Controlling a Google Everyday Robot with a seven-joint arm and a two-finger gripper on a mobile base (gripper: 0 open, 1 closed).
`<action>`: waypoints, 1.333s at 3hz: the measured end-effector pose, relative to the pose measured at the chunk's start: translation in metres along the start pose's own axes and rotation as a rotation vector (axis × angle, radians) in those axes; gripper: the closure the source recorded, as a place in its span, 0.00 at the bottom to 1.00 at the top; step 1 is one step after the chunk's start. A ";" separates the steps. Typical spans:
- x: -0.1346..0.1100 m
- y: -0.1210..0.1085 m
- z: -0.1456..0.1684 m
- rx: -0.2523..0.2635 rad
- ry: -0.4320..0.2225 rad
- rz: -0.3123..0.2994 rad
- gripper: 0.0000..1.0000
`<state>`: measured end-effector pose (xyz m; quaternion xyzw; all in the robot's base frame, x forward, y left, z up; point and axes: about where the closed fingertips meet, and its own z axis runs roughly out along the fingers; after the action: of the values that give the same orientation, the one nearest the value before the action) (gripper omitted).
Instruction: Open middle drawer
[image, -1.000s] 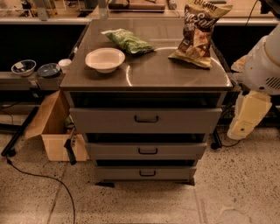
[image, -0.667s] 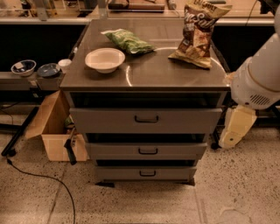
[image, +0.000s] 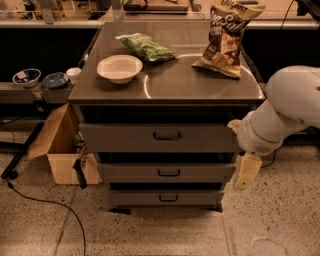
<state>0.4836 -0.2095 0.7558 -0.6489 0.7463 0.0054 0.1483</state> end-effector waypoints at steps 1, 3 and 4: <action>0.003 0.003 0.037 -0.029 -0.022 -0.087 0.00; 0.004 0.004 0.038 -0.034 0.003 -0.080 0.00; 0.008 0.013 0.055 -0.012 0.031 -0.036 0.00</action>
Offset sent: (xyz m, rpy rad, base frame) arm 0.0037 0.0036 -0.0275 0.0052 0.0056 0.0674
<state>0.4818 -0.2042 0.6986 -0.6632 0.7365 -0.0029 0.1330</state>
